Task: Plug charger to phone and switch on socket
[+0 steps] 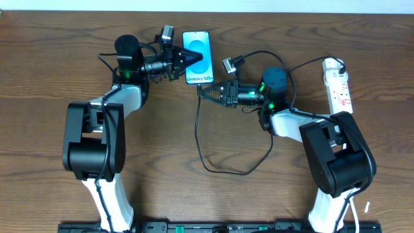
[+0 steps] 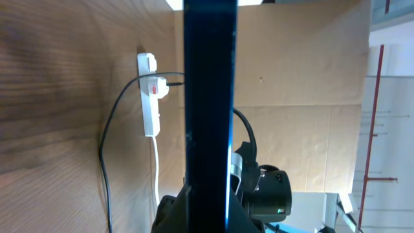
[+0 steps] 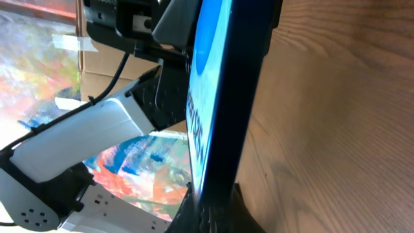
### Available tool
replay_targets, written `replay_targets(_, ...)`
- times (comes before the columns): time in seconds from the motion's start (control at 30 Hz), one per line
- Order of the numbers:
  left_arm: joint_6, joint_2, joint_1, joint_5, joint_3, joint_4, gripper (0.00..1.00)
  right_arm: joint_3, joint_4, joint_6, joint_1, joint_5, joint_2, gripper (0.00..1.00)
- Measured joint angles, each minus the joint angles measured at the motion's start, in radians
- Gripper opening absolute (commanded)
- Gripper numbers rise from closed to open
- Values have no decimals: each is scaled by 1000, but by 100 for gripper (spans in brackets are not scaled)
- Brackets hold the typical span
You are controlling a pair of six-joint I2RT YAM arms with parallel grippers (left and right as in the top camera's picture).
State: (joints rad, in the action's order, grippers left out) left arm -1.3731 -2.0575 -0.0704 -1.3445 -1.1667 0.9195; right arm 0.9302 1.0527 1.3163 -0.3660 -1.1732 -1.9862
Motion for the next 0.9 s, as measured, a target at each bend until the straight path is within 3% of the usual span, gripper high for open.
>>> replay_targets(0.53,32,0,52,64,0,-2,7,0,87,0,-2,-27,-3,1)
replay_targets(0.9,12,0,166,47,0,-2,7,3,-16,-15,-90,-7,-3,1)
